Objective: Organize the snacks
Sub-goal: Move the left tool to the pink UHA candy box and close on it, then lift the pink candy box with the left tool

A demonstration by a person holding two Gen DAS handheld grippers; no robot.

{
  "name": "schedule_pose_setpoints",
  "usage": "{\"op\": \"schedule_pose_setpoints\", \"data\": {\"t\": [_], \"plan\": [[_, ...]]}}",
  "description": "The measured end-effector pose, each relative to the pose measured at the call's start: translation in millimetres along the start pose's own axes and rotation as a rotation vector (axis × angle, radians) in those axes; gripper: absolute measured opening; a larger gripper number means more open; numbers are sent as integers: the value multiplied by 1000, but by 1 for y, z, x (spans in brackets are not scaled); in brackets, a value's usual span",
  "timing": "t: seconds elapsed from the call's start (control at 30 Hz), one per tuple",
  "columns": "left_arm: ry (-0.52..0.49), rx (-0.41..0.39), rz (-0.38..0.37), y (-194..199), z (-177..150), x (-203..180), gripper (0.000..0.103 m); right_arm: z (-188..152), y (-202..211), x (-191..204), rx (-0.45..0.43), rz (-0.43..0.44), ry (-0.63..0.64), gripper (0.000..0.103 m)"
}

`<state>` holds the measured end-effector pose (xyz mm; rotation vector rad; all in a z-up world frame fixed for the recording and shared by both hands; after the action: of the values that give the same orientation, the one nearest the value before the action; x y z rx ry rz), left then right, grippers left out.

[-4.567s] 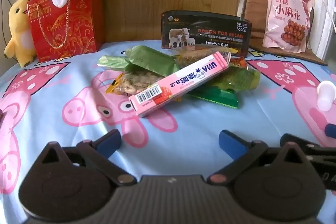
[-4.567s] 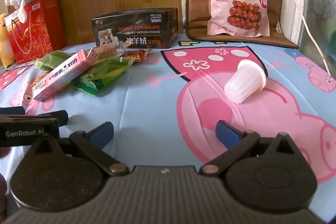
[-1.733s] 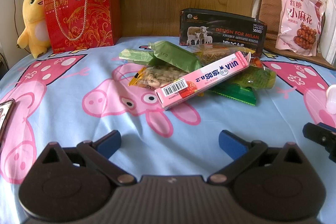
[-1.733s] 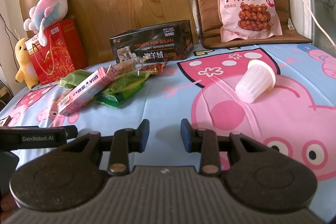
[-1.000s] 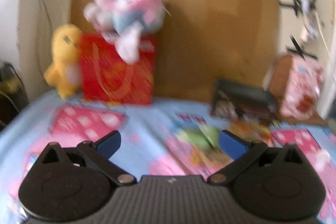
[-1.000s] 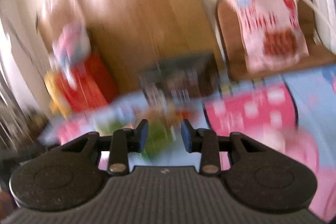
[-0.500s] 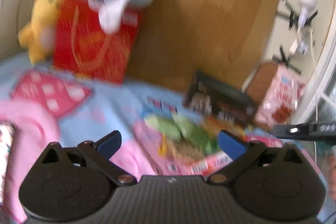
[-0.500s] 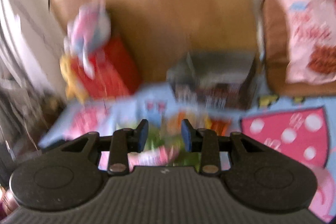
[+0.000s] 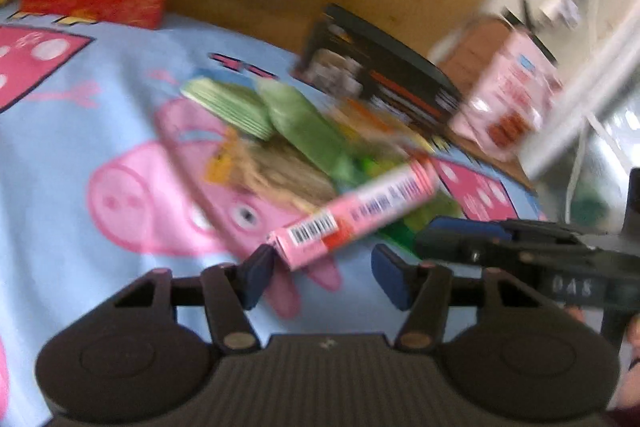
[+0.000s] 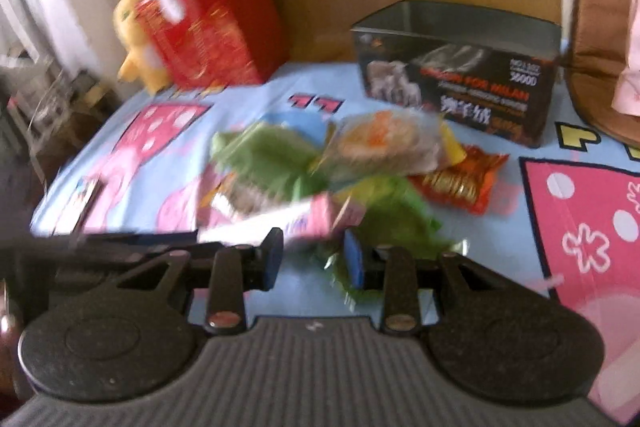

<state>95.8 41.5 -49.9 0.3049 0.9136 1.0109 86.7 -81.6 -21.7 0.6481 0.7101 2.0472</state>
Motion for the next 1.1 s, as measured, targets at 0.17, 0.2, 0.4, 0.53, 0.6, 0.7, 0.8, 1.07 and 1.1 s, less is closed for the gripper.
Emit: {"op": "schedule_pose_setpoints", "data": {"t": [0.17,0.2,0.4,0.53,0.6,0.7,0.8,1.07,1.1], "plan": [[-171,1,-43,29,-20,-30,80,-43,32,8,-18,4,140,37],[-177,-28,-25,38,-17,-28,86,-48,37,6,-27,-31,176,37],[-70,-118,27,61,15,-6,83,-2,37,-17,-124,-47,74,37],[-46,-59,32,44,4,-9,78,31,11,-28,-158,-29,-16,40],[-16,-35,22,38,-3,-8,75,40,-7,-32,-145,-15,-67,41],[9,-13,14,22,-8,-6,55,44,-28,-29,-110,11,-100,40],[15,-14,21,16,-6,-3,45,32,-28,-23,-68,20,-96,27],[-32,10,-54,12,-5,-21,46,-41,35,-23,-33,9,-62,28],[-49,17,-62,9,-6,-26,48,-49,37,-25,-28,-5,-56,30]]}}
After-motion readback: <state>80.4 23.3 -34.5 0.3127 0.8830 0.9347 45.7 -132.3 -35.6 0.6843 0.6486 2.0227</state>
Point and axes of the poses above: each gripper's, at about its wrist camera, not at the fingertips, and y roughly against the way its jaws point, x to its left, z to its top, the point moved 10 cm from there along -y, roughly the way its jaws point, and after that the axes turned 6 degrees about -z, right-handed, at the moved point
